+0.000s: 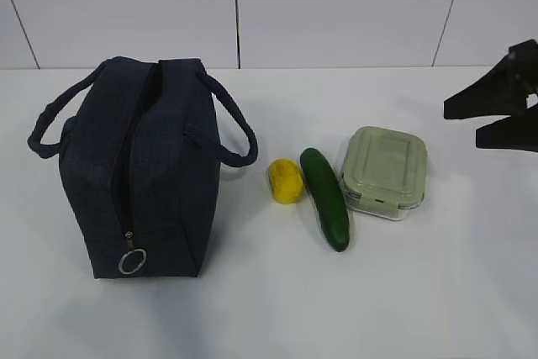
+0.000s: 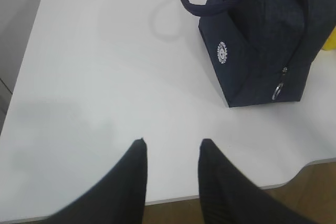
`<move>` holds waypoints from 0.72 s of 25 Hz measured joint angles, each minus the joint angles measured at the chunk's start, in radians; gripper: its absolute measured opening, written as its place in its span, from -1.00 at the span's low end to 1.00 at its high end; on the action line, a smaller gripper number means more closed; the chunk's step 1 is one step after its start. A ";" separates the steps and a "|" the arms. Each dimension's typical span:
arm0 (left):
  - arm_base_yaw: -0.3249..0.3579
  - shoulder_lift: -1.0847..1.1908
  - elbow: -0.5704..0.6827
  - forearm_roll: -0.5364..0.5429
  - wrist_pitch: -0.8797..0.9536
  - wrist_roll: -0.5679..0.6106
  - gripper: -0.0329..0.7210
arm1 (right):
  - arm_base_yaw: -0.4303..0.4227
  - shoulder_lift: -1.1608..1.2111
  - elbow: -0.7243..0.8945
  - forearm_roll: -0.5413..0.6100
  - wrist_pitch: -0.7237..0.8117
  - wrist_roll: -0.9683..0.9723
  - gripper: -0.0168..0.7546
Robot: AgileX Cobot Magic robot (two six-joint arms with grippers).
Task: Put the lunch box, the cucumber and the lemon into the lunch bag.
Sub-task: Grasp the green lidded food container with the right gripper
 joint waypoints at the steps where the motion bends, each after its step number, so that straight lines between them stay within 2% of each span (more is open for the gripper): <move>1: 0.000 0.000 0.000 0.000 0.000 0.000 -0.28 | -0.027 0.021 -0.002 0.037 0.033 -0.031 0.40; 4: 0.000 0.000 0.000 0.000 0.000 0.000 -0.28 | -0.087 0.072 -0.004 0.114 0.113 -0.097 0.40; 9: 0.000 0.000 0.000 0.000 0.000 0.000 -0.28 | -0.123 0.136 -0.004 0.141 0.168 -0.156 0.40; 14: 0.000 0.000 0.000 0.000 0.000 0.000 -0.28 | -0.126 0.237 -0.006 0.169 0.171 -0.207 0.40; 18: 0.000 0.000 0.000 0.000 0.000 0.000 -0.28 | -0.126 0.293 -0.006 0.186 0.088 -0.216 0.40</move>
